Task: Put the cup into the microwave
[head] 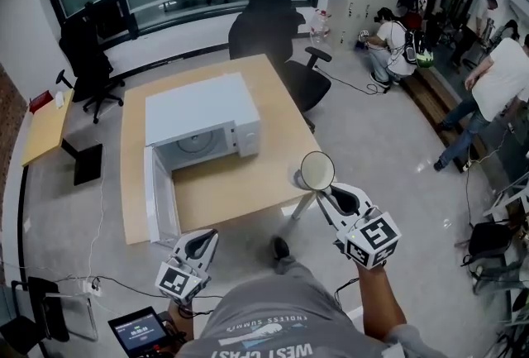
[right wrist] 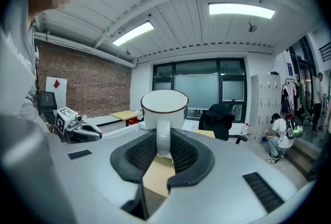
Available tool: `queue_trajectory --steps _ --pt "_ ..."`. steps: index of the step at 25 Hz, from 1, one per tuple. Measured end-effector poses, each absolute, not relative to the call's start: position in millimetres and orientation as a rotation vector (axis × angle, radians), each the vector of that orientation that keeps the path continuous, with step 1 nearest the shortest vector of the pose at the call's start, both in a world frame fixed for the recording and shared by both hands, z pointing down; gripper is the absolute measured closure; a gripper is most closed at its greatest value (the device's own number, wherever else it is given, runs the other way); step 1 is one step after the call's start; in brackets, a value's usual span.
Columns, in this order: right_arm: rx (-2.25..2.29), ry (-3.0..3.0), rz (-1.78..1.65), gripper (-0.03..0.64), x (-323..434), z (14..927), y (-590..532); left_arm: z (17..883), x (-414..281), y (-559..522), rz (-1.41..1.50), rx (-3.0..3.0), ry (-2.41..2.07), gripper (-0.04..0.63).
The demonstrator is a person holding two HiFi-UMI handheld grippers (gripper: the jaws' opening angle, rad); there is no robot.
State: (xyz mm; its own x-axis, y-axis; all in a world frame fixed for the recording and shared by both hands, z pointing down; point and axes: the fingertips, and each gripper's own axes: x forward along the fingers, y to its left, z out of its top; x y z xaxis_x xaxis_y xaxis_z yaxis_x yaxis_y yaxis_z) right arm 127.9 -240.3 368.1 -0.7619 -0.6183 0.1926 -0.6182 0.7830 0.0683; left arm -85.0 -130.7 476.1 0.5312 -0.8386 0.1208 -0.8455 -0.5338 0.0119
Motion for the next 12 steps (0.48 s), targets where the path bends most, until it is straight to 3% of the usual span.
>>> queue_trajectory --steps 12 --pt "0.934 -2.778 0.004 0.546 147 362 -213 470 -58 -106 0.141 2.690 -1.488 0.574"
